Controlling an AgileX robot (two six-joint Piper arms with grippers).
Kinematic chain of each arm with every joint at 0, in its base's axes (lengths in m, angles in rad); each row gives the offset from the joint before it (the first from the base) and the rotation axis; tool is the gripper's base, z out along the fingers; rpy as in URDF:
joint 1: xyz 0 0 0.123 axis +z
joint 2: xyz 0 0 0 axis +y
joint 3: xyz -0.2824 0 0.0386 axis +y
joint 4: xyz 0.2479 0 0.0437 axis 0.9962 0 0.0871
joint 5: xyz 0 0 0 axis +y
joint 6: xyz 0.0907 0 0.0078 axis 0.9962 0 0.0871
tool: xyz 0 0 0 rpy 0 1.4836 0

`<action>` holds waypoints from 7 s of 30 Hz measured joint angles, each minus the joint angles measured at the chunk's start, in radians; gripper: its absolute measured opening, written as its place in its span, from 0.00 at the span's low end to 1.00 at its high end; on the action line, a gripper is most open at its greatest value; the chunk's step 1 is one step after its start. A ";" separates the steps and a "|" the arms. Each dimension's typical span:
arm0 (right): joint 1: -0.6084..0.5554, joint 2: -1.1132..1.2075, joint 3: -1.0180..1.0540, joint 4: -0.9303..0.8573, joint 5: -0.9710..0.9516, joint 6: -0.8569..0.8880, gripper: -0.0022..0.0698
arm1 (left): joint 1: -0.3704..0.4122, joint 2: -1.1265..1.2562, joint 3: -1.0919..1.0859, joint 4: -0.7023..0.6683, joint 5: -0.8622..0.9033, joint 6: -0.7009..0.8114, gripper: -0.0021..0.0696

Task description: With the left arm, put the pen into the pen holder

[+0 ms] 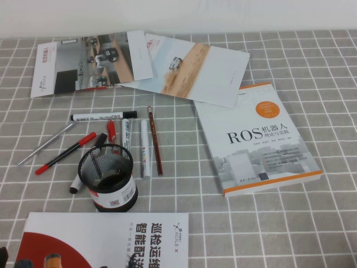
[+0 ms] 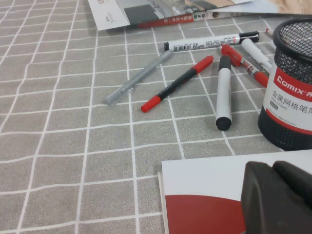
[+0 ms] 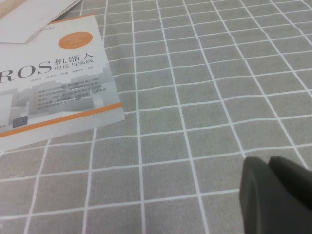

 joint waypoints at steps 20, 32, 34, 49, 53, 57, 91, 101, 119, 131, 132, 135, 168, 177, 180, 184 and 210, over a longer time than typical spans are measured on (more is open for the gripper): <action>0.000 0.000 0.000 0.000 0.000 0.000 0.01 | 0.000 0.000 0.000 0.000 0.000 0.000 0.03; 0.000 0.000 0.000 0.000 0.000 0.000 0.01 | 0.000 0.000 0.000 0.000 0.000 0.000 0.03; 0.000 0.000 0.000 0.000 0.000 0.000 0.01 | 0.000 0.000 0.000 0.000 0.000 0.000 0.03; 0.000 0.000 0.000 0.000 0.000 0.000 0.01 | 0.000 0.000 0.000 -0.059 -0.080 -0.045 0.03; 0.000 0.000 0.000 0.000 0.000 0.000 0.01 | 0.000 0.000 0.000 -0.183 -0.187 -0.151 0.03; 0.000 0.000 0.000 0.000 0.000 0.000 0.01 | 0.000 0.000 0.000 -0.294 -0.245 -0.280 0.03; 0.000 0.000 0.000 0.000 0.000 0.000 0.01 | 0.001 0.886 -0.761 -0.160 0.312 0.003 0.03; 0.000 0.000 0.000 0.000 0.000 0.000 0.01 | 0.002 1.296 -1.124 0.034 0.569 0.050 0.03; 0.000 0.000 0.000 0.000 0.000 0.000 0.01 | 0.054 1.863 -1.603 0.055 0.800 0.336 0.03; 0.000 0.000 0.000 0.000 0.000 0.000 0.01 | 0.120 2.004 -1.685 0.020 0.832 0.463 0.03; 0.000 0.000 0.000 0.000 0.000 0.000 0.01 | 0.120 2.012 -1.685 0.015 0.830 0.466 0.04; 0.000 0.000 0.000 0.000 0.000 0.000 0.01 | 0.120 2.035 -1.685 0.016 0.806 0.468 0.14; 0.000 0.000 0.000 0.000 0.000 0.000 0.01 | 0.075 2.155 -1.700 0.138 0.666 0.577 0.40; 0.000 0.000 0.000 0.004 0.000 0.000 0.01 | 0.071 2.160 -1.704 0.121 0.699 0.562 0.10; 0.000 0.000 0.000 0.004 0.000 0.000 0.01 | 0.071 2.160 -1.705 0.121 0.699 0.554 0.10; 0.000 0.000 0.000 0.006 0.000 0.000 0.01 | 0.071 2.160 -1.705 0.121 0.702 0.540 0.10; 0.000 0.000 0.000 0.012 0.000 0.000 0.01 | 0.073 1.601 -1.662 -0.187 0.713 0.437 0.10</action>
